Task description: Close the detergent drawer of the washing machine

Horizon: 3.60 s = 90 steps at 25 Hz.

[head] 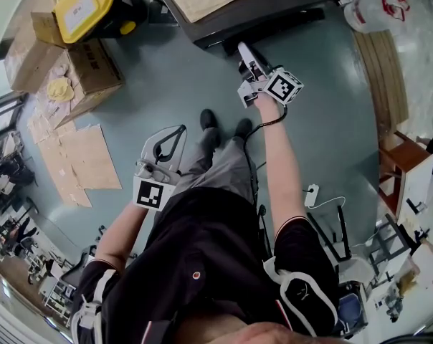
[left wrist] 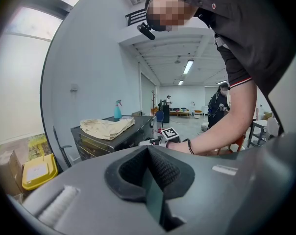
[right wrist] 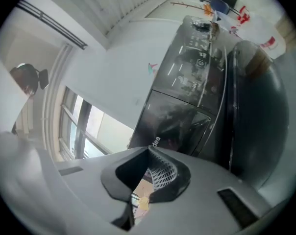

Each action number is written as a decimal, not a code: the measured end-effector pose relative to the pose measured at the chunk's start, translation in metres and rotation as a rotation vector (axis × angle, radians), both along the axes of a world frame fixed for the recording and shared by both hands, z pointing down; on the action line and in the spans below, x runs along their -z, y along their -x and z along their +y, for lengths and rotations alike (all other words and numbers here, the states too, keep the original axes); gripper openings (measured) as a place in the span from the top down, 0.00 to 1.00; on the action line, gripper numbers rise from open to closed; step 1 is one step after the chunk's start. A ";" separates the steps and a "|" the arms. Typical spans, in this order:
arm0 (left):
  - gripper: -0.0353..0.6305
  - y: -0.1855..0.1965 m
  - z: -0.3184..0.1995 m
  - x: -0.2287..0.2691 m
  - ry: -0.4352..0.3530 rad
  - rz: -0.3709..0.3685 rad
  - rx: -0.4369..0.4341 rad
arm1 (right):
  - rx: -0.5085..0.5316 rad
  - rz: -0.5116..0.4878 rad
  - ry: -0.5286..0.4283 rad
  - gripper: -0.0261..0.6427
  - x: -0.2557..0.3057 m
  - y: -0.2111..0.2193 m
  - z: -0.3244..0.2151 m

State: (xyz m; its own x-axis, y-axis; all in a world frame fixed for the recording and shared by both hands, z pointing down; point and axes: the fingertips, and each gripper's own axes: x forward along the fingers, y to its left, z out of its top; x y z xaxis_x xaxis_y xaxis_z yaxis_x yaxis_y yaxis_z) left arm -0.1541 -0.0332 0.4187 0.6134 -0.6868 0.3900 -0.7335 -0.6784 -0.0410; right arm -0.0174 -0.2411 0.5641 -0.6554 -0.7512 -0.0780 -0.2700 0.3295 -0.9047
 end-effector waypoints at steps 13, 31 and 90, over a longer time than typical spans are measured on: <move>0.95 -0.004 -0.004 0.013 -0.036 0.002 -0.016 | 0.037 0.351 -0.127 0.96 0.044 -0.005 0.032; 0.95 -0.016 -0.021 0.051 -0.112 0.079 0.039 | -0.026 0.799 -0.388 0.96 0.152 -0.028 0.086; 0.95 0.036 -0.017 0.149 -0.293 0.072 0.256 | -0.312 1.206 -0.316 0.96 0.264 -0.082 0.202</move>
